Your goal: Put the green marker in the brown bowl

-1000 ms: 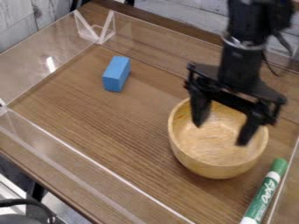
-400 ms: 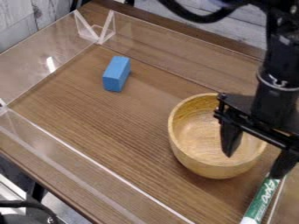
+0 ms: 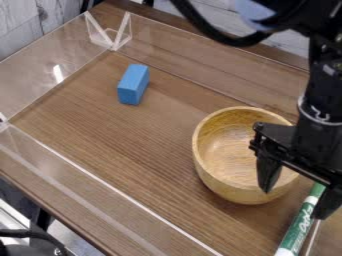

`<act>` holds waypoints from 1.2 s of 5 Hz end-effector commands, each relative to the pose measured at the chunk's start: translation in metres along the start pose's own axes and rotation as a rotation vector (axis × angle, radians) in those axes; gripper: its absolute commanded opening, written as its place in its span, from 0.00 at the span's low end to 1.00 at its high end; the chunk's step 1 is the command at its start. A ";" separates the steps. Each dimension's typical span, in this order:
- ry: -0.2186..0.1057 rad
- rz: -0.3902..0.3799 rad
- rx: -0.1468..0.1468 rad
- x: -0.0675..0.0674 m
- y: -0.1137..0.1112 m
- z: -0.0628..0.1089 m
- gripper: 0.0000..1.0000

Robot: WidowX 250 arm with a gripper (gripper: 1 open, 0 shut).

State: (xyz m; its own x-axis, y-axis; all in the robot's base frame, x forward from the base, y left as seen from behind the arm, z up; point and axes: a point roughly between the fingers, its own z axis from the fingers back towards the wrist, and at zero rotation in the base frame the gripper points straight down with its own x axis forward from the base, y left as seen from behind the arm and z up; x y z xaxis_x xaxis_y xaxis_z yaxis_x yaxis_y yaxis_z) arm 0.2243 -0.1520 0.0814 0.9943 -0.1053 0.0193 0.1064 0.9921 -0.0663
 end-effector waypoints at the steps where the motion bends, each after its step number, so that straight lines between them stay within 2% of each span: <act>1: -0.041 -0.015 -0.009 0.004 -0.004 0.003 1.00; 6: -0.096 -0.044 0.001 0.006 0.000 -0.012 1.00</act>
State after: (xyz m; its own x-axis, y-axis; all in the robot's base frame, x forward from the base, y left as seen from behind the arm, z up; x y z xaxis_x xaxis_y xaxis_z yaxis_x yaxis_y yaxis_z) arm 0.2268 -0.1541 0.0641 0.9845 -0.1456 0.0980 0.1517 0.9867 -0.0579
